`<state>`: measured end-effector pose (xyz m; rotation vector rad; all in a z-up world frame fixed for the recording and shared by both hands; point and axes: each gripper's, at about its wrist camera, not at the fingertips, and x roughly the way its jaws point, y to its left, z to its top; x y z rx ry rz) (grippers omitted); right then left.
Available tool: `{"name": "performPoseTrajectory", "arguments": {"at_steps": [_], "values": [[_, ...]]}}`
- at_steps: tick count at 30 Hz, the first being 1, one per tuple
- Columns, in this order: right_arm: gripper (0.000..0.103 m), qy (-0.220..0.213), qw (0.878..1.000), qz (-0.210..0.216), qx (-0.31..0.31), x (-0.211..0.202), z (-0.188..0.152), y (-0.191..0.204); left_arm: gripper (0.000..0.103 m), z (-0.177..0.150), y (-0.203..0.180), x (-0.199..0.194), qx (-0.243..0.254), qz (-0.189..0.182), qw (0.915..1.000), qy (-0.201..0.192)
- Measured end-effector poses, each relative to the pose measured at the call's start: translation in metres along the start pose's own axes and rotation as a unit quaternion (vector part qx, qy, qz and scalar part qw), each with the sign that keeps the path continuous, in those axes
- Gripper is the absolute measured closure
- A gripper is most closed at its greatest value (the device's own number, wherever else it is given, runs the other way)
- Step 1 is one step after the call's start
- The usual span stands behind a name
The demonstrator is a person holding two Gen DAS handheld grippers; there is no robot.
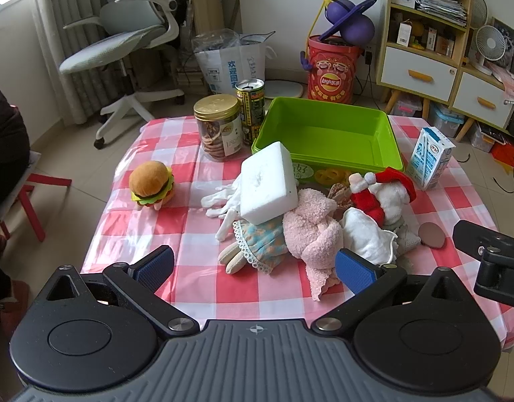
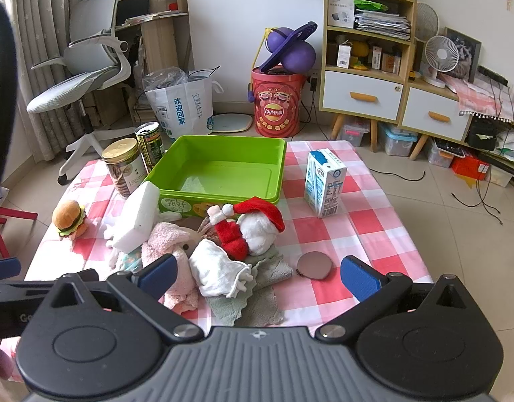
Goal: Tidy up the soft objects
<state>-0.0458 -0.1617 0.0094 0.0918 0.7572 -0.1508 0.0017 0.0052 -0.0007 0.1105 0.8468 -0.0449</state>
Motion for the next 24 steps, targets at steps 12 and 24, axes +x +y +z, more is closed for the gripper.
{"name": "performPoseTrajectory", "arguments": {"at_steps": [12,24], "values": [[0.029,0.002,1.0,0.002,-0.001,-0.0001,-0.0021,0.0039,0.005,0.0009,0.0038,0.002,-0.001,0.005,1.0,-0.001],[0.029,0.005,1.0,0.005,0.001,0.0024,-0.0005,0.0041,0.005,0.0011,0.0045,0.002,-0.002,0.009,1.0,-0.001]]}}
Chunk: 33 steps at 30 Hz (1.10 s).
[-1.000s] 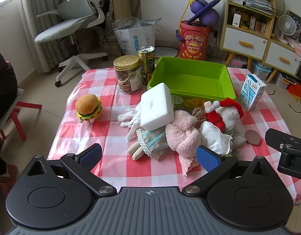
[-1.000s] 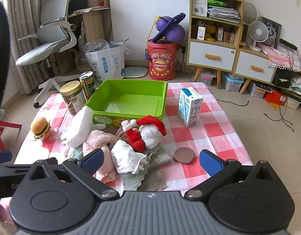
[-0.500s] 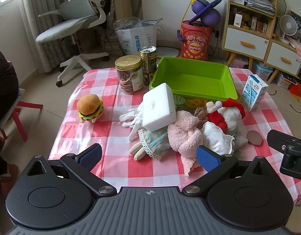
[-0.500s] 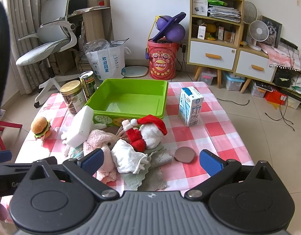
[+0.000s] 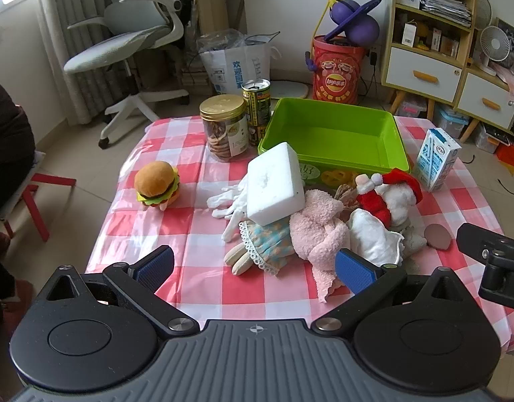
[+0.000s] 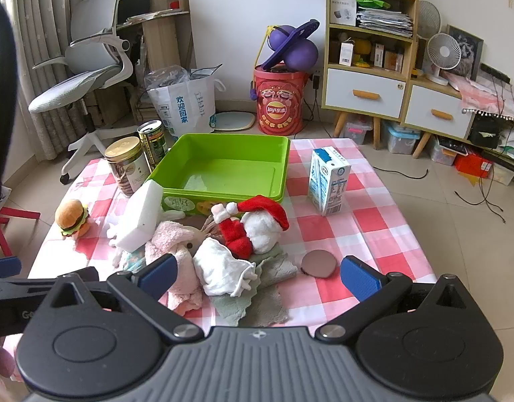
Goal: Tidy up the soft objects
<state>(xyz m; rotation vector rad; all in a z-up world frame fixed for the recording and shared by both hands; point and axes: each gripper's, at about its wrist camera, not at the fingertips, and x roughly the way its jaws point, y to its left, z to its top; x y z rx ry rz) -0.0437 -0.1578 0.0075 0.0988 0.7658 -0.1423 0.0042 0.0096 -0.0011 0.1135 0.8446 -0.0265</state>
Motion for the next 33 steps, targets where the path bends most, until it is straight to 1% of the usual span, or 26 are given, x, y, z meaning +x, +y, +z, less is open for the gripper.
{"name": "performPoseTrajectory", "arguments": {"at_steps": [5,8,11,13,16,19,22,24,27,29,33], "values": [[0.029,0.005,1.0,0.008,0.007,0.004,0.0,0.001,0.005,0.001,0.004,0.006,-0.003,0.0,1.0,0.005],[0.029,0.032,0.999,0.019,0.014,0.021,0.001,0.001,0.005,0.001,0.007,0.02,-0.005,0.003,0.9995,0.03],[0.029,0.069,0.997,0.015,0.02,0.042,0.0,0.003,0.005,0.001,0.01,0.029,-0.008,0.013,0.9988,0.046],[0.029,0.077,0.997,0.012,0.02,0.048,0.002,0.001,0.005,0.0,0.011,0.03,-0.009,0.017,0.9987,0.048],[0.029,0.083,0.996,0.023,0.035,0.054,0.008,-0.003,0.005,0.001,0.015,0.031,-0.015,0.022,0.9985,0.047],[0.029,0.096,0.993,0.033,0.053,0.065,0.012,-0.008,0.005,0.002,0.019,0.039,-0.023,0.02,0.9979,0.057],[0.029,0.114,0.991,0.026,0.06,0.078,0.016,-0.007,0.005,0.003,0.021,0.048,-0.026,0.018,0.9974,0.064],[0.029,0.125,0.99,0.02,0.057,0.089,0.016,-0.004,0.005,0.004,0.02,0.052,-0.022,0.021,0.9977,0.062],[0.029,0.147,0.986,0.025,0.068,0.107,0.015,-0.004,0.005,0.004,0.02,0.059,-0.019,0.025,0.9981,0.054],[0.029,0.158,0.984,0.031,0.079,0.114,0.013,-0.006,0.005,0.005,0.023,0.062,-0.022,0.014,0.9986,0.047],[0.029,0.16,0.979,0.057,0.109,0.118,0.017,-0.011,0.005,0.009,0.029,0.07,-0.033,-0.004,0.9987,0.037]]}}
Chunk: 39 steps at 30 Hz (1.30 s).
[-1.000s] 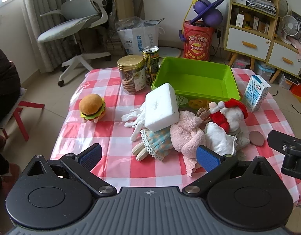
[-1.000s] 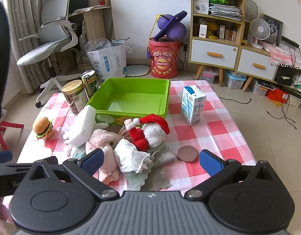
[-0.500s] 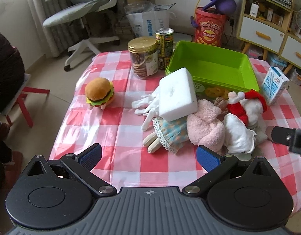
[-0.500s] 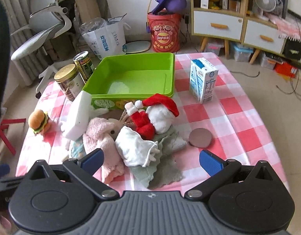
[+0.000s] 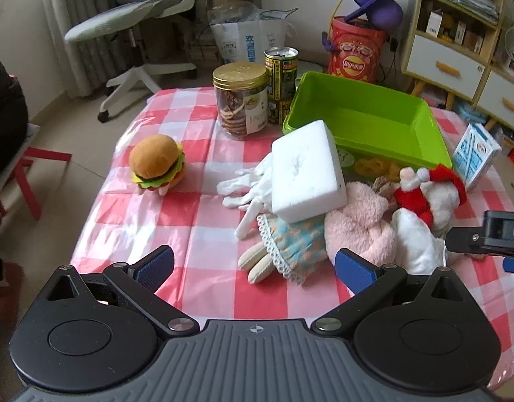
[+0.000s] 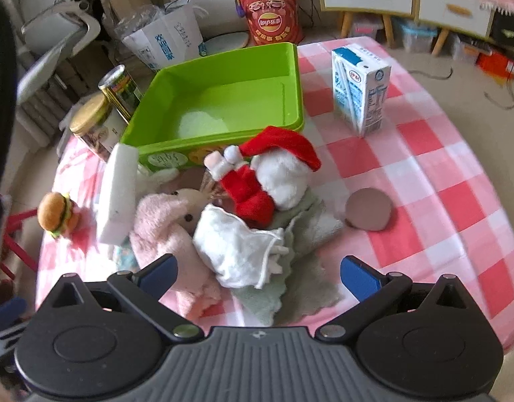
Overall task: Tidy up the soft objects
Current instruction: 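Grasp the white foam block with the left tool while the right tool grasps the white cloth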
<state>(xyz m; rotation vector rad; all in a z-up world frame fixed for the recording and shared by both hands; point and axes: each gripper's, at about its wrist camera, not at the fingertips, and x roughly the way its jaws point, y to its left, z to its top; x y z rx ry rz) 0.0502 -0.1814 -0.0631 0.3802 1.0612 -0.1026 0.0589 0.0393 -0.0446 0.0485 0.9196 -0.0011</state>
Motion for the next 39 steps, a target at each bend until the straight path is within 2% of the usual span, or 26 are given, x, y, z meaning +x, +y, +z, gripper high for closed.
{"name": "performPoseTrajectory", "arguments": {"at_steps": [2,3,4,6,9,11,13,15,18,20,23,25,29,33,36,39], "values": [[0.029,-0.014,1.0,0.027,-0.001,0.006,0.004,0.001,0.005,0.005,0.003,0.0,-0.009,-0.017,0.9998,-0.012],[0.033,0.003,1.0,0.025,0.003,0.014,0.008,0.001,0.005,0.007,0.003,0.001,-0.01,-0.024,0.9995,-0.017],[0.042,0.021,0.999,0.022,0.013,0.021,0.009,0.0,0.005,0.009,0.003,0.002,-0.01,-0.032,0.9993,-0.02],[0.043,0.027,0.998,0.046,0.021,0.026,0.008,-0.001,0.005,0.012,0.003,0.006,-0.008,-0.047,0.9986,-0.022],[0.044,0.027,0.998,0.052,0.018,0.033,0.009,0.001,0.005,0.016,0.004,0.018,-0.009,-0.065,0.9977,-0.014],[0.047,0.032,0.998,0.056,0.027,0.039,0.009,-0.003,0.005,0.021,0.01,0.026,-0.025,-0.081,0.9964,-0.011],[0.058,0.032,0.995,0.082,0.044,0.043,0.012,-0.009,0.006,0.024,0.018,0.033,-0.047,-0.1,0.9938,-0.017],[0.06,0.026,0.992,0.112,0.053,0.044,0.013,-0.013,0.006,0.025,0.024,0.041,-0.069,-0.12,0.9901,-0.025],[0.072,0.033,0.988,0.135,0.064,0.056,0.013,-0.018,0.011,0.026,0.028,0.057,-0.1,-0.152,0.9832,-0.018],[0.077,0.04,0.987,0.138,0.068,0.063,0.014,-0.019,0.014,0.026,0.029,0.067,-0.115,-0.178,0.9772,-0.011],[0.082,0.035,0.987,0.142,0.06,0.067,0.017,-0.02,0.016,0.027,0.029,0.076,-0.124,-0.196,0.9726,-0.011],[0.086,0.037,0.988,0.135,0.06,0.072,0.019,-0.022,0.016,0.028,0.028,0.082,-0.13,-0.193,0.9725,-0.011],[0.087,0.044,0.989,0.127,0.059,0.079,0.022,-0.022,0.019,0.029,0.028,0.091,-0.141,-0.199,0.9698,-0.004],[0.088,0.046,0.991,0.116,0.043,0.084,0.021,-0.017,0.029,0.029,0.025,0.096,-0.139,-0.198,0.9703,0.002],[0.088,0.047,0.993,0.104,0.031,0.087,0.02,-0.012,0.034,0.027,0.027,0.099,-0.151,-0.208,0.9664,0.007],[0.095,0.044,0.995,0.091,0.012,0.087,0.016,-0.006,0.035,0.027,0.027,0.097,-0.152,-0.204,0.9672,0.001]]}}
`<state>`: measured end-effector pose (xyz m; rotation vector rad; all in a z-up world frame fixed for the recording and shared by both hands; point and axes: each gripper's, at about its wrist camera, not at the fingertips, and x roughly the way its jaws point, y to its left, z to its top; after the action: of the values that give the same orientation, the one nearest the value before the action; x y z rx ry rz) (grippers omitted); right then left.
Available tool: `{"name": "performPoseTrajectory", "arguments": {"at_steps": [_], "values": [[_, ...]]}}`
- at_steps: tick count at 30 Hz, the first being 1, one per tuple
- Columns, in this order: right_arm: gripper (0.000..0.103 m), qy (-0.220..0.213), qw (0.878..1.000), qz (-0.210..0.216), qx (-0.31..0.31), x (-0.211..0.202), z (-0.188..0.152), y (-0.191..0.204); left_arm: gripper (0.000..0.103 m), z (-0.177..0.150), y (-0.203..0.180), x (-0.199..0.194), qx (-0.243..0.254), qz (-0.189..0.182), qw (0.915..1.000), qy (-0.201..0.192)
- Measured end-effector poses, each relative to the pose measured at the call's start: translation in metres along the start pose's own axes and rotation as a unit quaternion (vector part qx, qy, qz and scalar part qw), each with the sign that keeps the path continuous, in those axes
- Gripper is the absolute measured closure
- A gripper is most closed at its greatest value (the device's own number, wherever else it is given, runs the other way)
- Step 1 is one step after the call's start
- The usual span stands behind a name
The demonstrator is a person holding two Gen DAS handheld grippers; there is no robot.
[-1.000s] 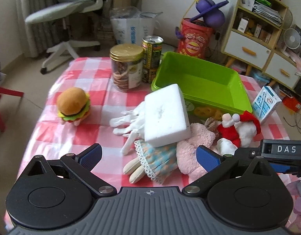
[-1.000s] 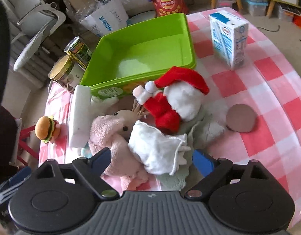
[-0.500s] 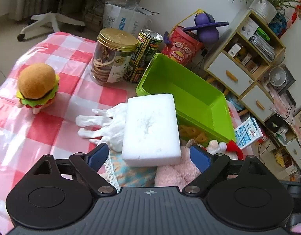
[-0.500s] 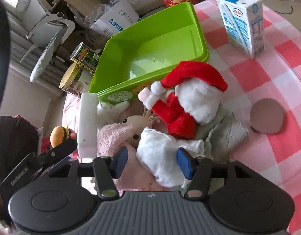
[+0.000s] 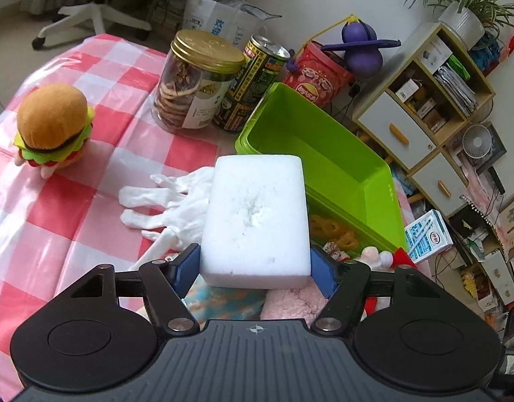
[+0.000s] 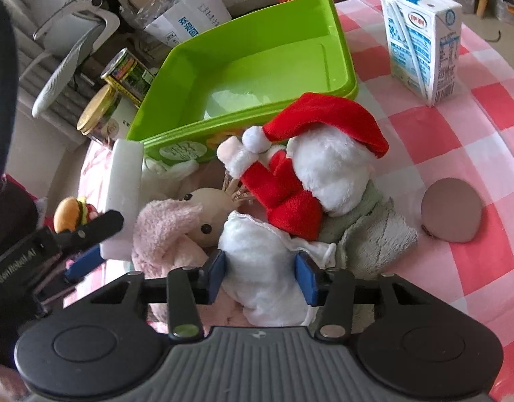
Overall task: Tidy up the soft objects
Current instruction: 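Grasp the white foam block with the left tool while the right tool grasps the white cloth, then carry the foam block and cloth into the green tray and open both tools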
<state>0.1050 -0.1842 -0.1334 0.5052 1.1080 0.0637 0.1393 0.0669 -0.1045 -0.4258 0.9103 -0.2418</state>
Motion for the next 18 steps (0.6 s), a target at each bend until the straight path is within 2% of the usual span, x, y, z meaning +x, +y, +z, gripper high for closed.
{"name": "performPoseTrajectory", "arguments": {"at_steps": [3,9,18], "values": [[0.103,-0.003,1.0,-0.006,-0.006,0.0,-0.001,0.001,0.036,0.0,-0.003,-0.004,0.008,0.007,0.9999,-0.008],[0.103,-0.01,1.0,0.002,0.0,-0.009,-0.002,0.0,0.037,0.002,-0.006,-0.016,0.015,0.014,0.9995,-0.023],[0.103,-0.041,0.999,0.018,0.01,-0.037,0.0,-0.003,0.037,0.001,-0.014,-0.029,0.04,0.036,0.9984,-0.014]]}}
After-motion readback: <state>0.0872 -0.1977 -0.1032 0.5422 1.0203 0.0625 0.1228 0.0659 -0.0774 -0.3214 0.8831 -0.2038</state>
